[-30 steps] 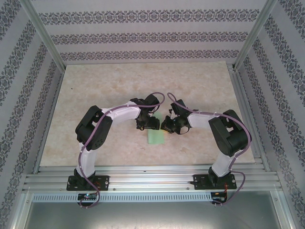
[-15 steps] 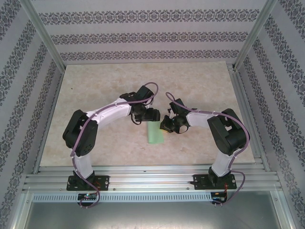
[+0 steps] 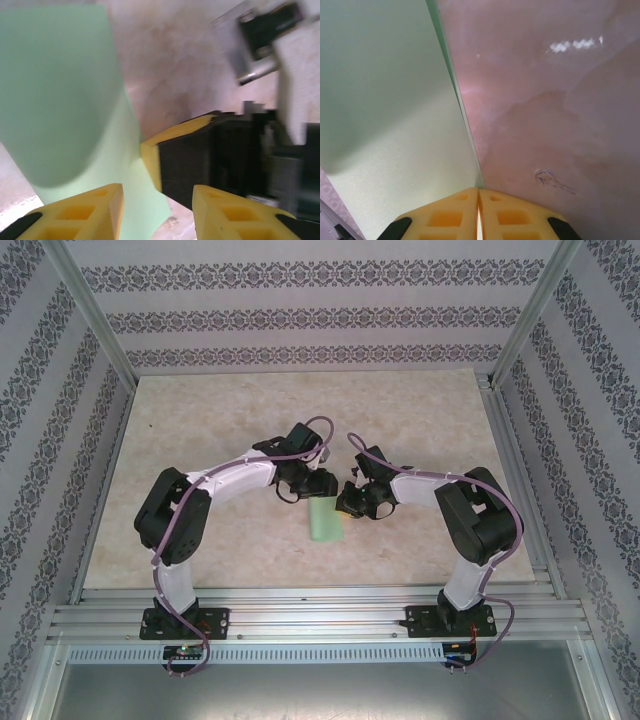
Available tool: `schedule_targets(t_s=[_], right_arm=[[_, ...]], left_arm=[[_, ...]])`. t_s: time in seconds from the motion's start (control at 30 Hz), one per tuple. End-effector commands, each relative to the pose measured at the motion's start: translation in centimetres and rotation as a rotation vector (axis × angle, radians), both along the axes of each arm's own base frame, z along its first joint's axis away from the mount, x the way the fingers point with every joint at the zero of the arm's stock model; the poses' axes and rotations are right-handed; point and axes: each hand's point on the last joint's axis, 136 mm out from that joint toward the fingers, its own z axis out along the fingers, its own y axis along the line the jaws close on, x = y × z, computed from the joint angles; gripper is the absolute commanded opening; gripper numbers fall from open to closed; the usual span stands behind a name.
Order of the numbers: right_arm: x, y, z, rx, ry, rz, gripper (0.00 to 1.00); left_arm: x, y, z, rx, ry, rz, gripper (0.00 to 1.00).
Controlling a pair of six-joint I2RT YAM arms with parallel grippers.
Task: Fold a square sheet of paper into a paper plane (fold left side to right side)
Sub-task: Hold the square sheet of paper at the center of the table.
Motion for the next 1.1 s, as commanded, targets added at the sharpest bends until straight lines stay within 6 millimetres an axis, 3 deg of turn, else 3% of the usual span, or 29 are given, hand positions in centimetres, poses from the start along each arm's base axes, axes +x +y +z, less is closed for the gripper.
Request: schedule_targets(t_s=[0.0, 0.2, 0.77, 0.97, 1.07], right_arm=[[-1.5, -1.9, -3.1, -0.137, 0.055, 0.004, 0.1], [-1.6, -2.0, -3.2, -0.145, 0.058, 0.008, 0.1], [-1.7, -2.1, -3.4, -0.154, 0.055, 0.028, 0.1], [0.7, 0.2, 1.8, -0.012, -0.106, 0.041, 0.12], [1.0, 0.4, 4.4, 0.009, -0.156, 0.05, 0.16]], left_arm=[[0.3, -0.1, -1.3, 0.0, -0.001, -0.011, 0.4], [0.0, 1.7, -4.3, 0.108, 0.025, 0.0, 0.36], [-1.0, 3.8, -7.5, 0.201, 0.05, 0.001, 0.33], [-1.9, 4.3, -8.7, 0.21, 0.075, 0.001, 0.33], [-2.3, 4.5, -9.0, 0.205, 0.084, 0.005, 0.33]])
